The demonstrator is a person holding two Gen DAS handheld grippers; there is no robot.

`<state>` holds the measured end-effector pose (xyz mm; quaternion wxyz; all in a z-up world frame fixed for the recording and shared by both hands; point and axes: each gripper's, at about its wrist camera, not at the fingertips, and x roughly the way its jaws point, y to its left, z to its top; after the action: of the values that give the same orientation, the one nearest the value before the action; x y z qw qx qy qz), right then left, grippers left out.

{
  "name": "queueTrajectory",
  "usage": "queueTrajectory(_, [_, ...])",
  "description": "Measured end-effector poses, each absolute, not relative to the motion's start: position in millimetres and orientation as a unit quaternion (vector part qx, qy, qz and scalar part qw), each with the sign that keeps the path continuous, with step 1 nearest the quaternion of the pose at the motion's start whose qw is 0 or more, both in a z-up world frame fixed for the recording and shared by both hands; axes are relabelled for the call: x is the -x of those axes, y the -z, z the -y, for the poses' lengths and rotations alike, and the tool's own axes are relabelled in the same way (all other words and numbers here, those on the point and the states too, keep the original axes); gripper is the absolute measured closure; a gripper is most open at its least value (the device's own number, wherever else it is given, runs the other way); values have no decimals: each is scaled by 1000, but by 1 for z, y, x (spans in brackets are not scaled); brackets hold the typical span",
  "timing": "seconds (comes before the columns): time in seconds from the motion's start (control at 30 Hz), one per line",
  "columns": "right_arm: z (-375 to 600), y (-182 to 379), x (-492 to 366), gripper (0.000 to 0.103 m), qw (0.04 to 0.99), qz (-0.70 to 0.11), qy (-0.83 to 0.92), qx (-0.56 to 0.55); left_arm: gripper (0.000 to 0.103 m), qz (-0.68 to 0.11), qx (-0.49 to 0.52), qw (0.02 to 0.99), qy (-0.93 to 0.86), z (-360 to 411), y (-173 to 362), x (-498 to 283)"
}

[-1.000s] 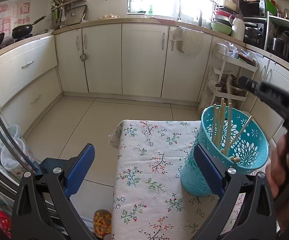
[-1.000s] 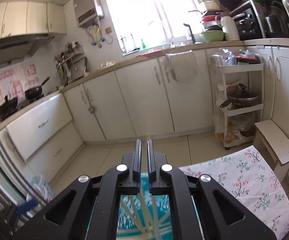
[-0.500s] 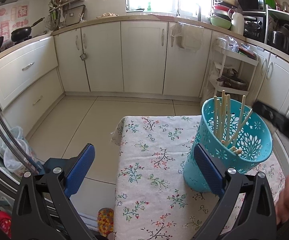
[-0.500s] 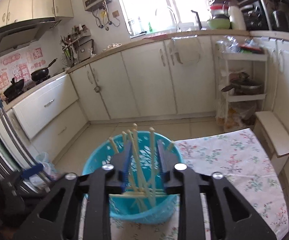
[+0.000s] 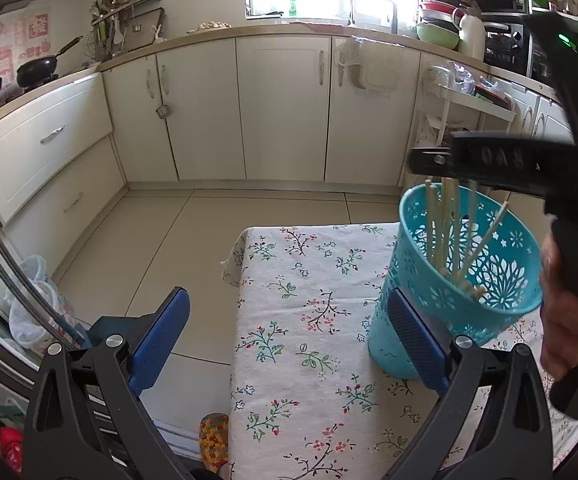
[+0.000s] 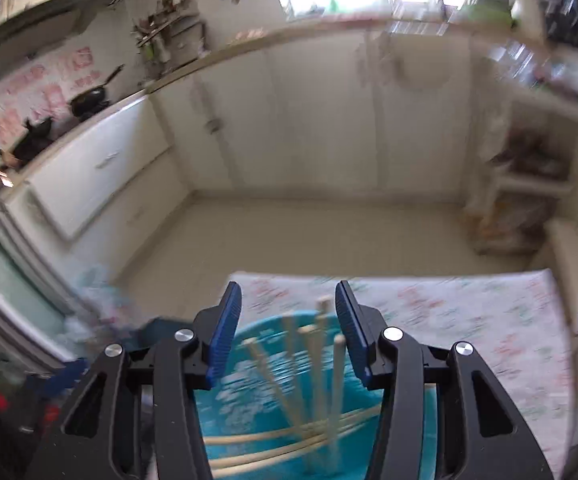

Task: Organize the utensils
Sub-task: 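Open the right gripper to release the chopstick into the basket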

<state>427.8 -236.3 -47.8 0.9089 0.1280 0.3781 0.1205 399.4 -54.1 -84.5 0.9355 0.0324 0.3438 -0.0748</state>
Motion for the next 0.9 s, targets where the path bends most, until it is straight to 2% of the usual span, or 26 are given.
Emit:
queueTrajectory(0.1, [243, 45, -428, 56, 878, -399, -202, -171, 8, -347, -32, 935, 75, 54, 86, -400])
queueTrajectory(0.3, [260, 42, -397, 59, 877, -413, -210, -125, 8, -354, -21, 932, 78, 51, 86, -401])
queueTrajectory(0.37, [274, 39, -386, 56, 890, -393, -182, -145, 8, -354, -25, 932, 77, 53, 88, -401])
queueTrajectory(0.4, [287, 35, -379, 49, 899, -371, -157, -170, 8, -354, -26, 932, 76, 53, 88, -401])
queueTrajectory(0.43, [297, 34, -374, 46, 903, -356, -142, -192, 8, -355, -27, 932, 75, 54, 89, -401])
queueTrajectory(0.6, [319, 48, -379, 46, 888, -365, -112, -256, 8, -360, -32, 929, 76, 57, 92, -401])
queueTrajectory(0.9, [282, 40, -390, 45, 894, -360, -155, -219, 8, -363, -32, 928, 80, 59, 94, -402])
